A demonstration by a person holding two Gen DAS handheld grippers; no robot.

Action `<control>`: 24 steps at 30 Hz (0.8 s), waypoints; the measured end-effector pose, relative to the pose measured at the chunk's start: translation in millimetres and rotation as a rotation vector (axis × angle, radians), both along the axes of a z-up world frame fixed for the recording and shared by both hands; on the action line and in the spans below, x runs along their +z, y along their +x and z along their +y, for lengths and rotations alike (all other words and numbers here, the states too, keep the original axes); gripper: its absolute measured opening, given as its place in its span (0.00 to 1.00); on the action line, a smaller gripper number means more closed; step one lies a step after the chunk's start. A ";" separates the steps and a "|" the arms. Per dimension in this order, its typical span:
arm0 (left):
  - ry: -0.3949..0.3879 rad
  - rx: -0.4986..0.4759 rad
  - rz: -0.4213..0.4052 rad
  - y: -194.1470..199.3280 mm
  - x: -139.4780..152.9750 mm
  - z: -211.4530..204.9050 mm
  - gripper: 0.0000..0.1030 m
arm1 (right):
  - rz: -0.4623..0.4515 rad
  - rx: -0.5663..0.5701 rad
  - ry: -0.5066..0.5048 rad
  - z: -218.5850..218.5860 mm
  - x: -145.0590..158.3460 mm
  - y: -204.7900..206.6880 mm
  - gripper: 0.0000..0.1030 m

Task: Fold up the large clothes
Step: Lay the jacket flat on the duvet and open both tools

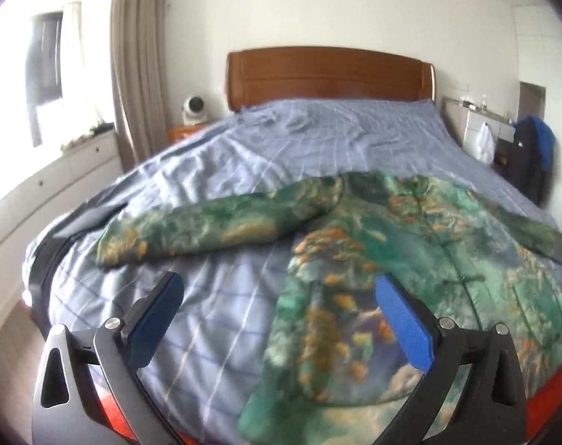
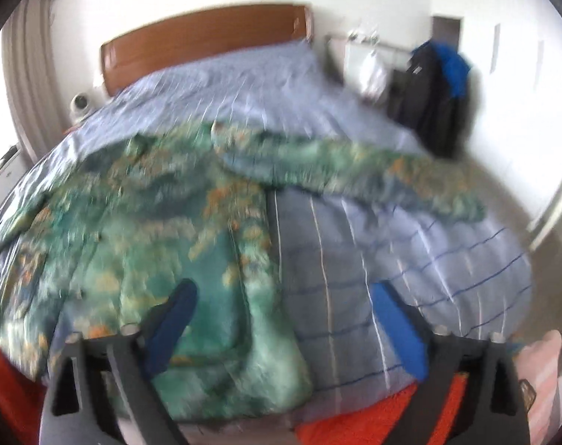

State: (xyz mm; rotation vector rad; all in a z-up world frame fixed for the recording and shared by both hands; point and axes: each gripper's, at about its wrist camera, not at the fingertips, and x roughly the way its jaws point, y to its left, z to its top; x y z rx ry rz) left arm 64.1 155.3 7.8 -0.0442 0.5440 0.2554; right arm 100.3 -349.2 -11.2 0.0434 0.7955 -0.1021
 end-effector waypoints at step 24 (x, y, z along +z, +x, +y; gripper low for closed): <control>-0.031 -0.104 0.117 6.2 -26.0 -43.2 1.00 | -0.016 0.211 -0.063 98.6 -16.9 -13.4 0.94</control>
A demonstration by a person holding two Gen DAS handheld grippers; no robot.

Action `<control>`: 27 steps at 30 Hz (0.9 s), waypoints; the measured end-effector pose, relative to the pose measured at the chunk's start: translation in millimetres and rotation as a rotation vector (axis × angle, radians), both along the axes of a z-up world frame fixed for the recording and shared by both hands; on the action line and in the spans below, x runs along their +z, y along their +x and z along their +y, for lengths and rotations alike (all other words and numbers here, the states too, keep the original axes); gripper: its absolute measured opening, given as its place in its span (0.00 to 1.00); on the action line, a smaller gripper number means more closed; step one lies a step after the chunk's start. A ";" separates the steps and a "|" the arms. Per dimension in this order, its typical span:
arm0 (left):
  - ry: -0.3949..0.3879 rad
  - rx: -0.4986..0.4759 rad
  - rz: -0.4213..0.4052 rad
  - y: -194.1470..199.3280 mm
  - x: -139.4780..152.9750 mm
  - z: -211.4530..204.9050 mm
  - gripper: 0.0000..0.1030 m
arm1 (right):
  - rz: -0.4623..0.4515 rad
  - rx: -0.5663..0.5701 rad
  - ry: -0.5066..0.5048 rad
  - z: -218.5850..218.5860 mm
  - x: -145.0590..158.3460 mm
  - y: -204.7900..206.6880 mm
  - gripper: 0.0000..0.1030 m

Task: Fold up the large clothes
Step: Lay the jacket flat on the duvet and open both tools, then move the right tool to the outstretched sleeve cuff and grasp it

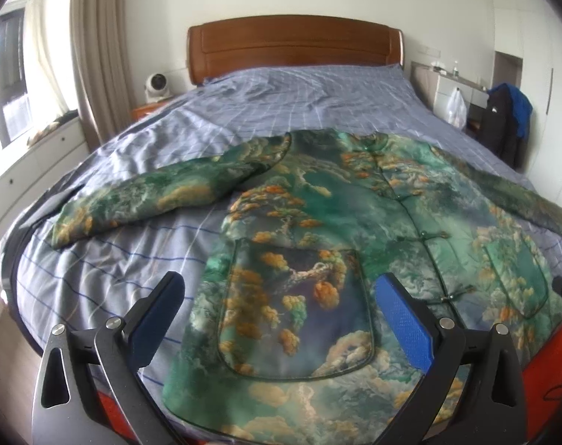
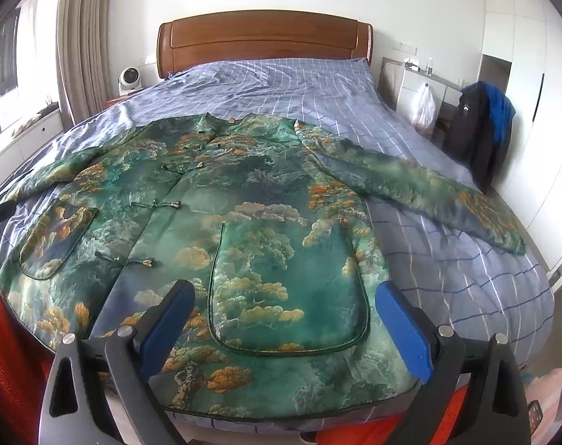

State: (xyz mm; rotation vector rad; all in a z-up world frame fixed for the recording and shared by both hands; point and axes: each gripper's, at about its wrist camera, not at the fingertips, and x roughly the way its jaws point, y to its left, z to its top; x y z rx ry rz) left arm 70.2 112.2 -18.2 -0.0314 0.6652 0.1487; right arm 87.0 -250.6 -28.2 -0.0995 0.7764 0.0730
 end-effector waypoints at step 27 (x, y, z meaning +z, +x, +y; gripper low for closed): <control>-0.004 0.081 0.029 4.1 -10.2 11.0 1.00 | 0.017 -0.037 0.152 -55.3 10.4 23.0 0.94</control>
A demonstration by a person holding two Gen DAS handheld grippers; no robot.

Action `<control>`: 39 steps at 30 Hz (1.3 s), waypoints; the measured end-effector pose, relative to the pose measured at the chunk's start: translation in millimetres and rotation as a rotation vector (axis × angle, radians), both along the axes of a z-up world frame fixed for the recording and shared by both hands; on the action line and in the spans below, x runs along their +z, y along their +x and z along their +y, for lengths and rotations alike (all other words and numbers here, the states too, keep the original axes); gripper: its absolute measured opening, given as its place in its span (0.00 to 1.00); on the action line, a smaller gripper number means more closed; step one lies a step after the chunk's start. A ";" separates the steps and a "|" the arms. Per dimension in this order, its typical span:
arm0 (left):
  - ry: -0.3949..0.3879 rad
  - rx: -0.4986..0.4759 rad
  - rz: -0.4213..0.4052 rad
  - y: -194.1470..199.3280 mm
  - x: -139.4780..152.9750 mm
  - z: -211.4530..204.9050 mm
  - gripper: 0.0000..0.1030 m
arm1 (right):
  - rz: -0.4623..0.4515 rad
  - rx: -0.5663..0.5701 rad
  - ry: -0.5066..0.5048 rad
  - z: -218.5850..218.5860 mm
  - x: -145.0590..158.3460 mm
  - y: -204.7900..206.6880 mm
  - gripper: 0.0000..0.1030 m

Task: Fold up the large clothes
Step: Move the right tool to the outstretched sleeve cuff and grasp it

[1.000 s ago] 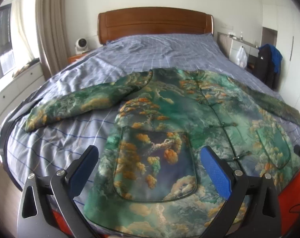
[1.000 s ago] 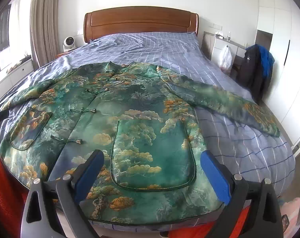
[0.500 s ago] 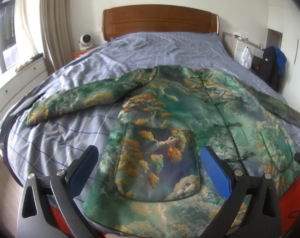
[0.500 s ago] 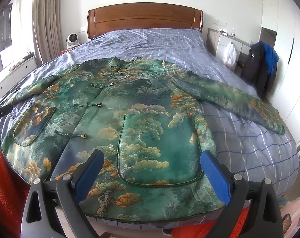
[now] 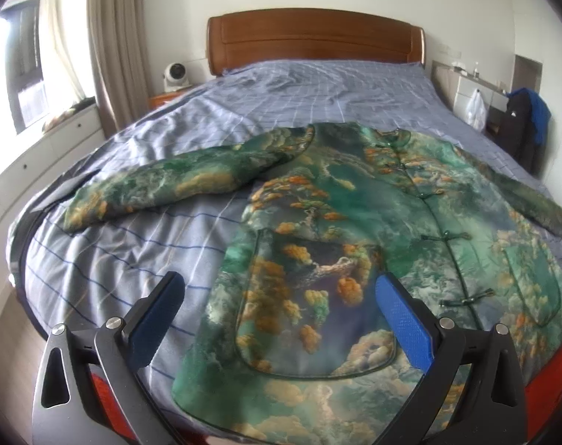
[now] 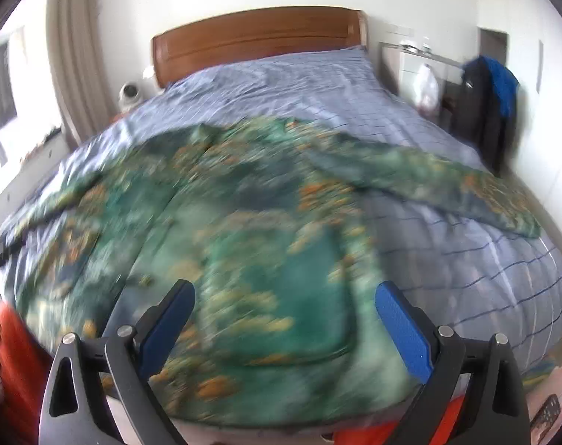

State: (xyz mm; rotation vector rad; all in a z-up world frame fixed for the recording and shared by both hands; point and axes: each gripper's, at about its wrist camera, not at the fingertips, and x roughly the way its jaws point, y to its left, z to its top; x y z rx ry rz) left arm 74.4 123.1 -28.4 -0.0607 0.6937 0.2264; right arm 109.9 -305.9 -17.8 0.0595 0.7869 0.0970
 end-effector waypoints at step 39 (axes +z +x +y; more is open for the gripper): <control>0.062 0.082 0.055 7.3 -1.4 1.2 1.00 | -0.077 -0.503 0.403 -197.8 -76.2 72.0 0.91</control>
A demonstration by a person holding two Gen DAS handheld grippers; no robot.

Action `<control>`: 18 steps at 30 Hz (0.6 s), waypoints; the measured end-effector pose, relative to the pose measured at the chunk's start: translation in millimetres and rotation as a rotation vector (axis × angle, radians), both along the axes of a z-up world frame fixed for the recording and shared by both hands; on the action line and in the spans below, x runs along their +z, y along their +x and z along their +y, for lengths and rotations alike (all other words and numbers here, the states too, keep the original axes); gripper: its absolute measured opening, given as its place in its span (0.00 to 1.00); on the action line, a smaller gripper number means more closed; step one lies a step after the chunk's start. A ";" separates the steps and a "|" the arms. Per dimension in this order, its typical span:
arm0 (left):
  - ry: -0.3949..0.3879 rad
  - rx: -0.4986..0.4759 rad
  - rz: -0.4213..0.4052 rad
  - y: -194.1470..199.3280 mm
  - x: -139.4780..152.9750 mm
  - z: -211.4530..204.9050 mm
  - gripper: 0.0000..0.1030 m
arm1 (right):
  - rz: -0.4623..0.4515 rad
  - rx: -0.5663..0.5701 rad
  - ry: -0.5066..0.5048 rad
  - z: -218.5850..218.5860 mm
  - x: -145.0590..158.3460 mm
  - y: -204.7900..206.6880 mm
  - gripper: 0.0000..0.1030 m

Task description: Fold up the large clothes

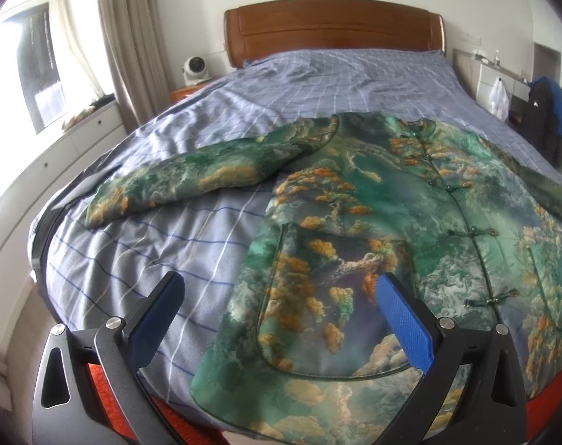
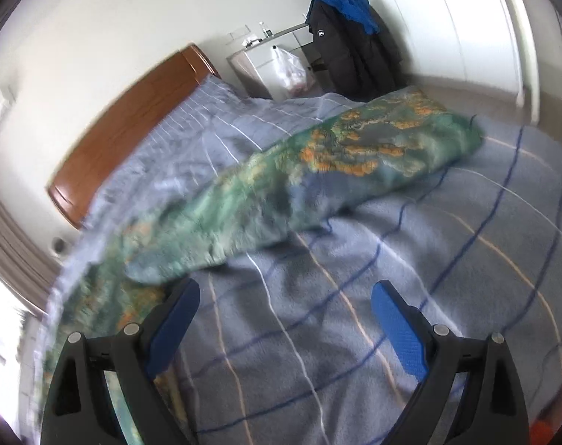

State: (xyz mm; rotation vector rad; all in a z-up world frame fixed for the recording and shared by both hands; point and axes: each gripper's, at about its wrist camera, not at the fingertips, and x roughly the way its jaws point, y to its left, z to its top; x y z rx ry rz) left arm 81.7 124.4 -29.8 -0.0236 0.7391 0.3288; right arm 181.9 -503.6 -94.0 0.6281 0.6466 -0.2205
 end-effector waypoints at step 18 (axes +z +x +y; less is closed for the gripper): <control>-0.059 0.053 0.025 0.5 -15.0 16.5 1.00 | -0.009 -0.440 0.482 -153.3 -40.1 31.7 0.14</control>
